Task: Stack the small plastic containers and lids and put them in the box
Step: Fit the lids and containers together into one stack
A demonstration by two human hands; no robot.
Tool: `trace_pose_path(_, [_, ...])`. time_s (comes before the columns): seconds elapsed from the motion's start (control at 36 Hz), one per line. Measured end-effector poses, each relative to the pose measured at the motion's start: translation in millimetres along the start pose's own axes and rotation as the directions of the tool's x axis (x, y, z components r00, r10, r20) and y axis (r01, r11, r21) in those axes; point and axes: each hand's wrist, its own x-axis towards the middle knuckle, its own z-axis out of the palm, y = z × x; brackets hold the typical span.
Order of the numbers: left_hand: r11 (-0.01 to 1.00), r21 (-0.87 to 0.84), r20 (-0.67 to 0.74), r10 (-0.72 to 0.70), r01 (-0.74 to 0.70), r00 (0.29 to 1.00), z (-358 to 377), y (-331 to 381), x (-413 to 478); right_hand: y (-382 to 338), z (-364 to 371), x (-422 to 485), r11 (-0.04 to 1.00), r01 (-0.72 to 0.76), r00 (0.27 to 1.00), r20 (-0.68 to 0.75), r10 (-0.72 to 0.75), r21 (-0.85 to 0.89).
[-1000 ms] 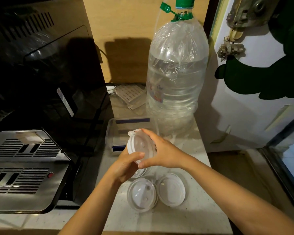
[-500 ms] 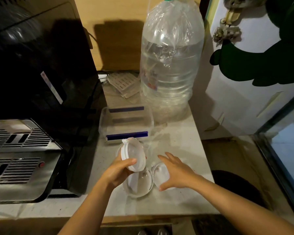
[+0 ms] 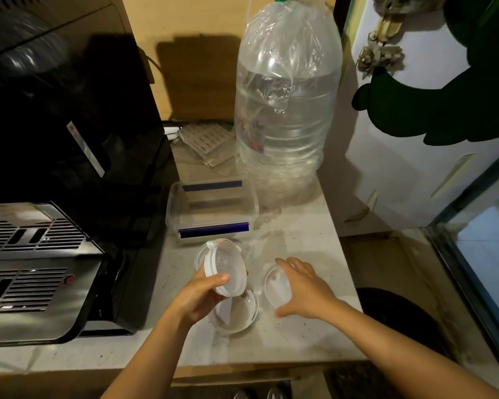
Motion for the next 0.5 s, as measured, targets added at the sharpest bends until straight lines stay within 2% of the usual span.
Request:
trace_pose_path(0.11, [1.0,0.018,0.028,0.022,-0.023,0.999,1.6,3.2,1.2,-8.4,-30.0,-7.5,0.995,0.056,0.995,-0.092,-0.048,0.082])
trace_pose_path(0.25, [0.997,0.014,0.105,0.079,-0.08,0.991,8.6,12.7,1.8,-30.0,-64.7,-18.1,0.93,0.26,0.959,-0.186,-0.215,0.26])
trace_pose_path(0.39, [0.99,-0.005,0.186,0.14,-0.141,0.973,19.2,23.2,-3.2,-52.2,-75.3,-20.6,0.877,0.368,0.928,-0.184,-0.325,0.308])
trace_pose_path(0.5, [0.987,-0.054,0.177,0.159,-0.152,0.971,25.4,29.8,-7.6,-67.3,-73.0,-19.1,0.859,0.418,0.908,-0.152,-0.39,0.294])
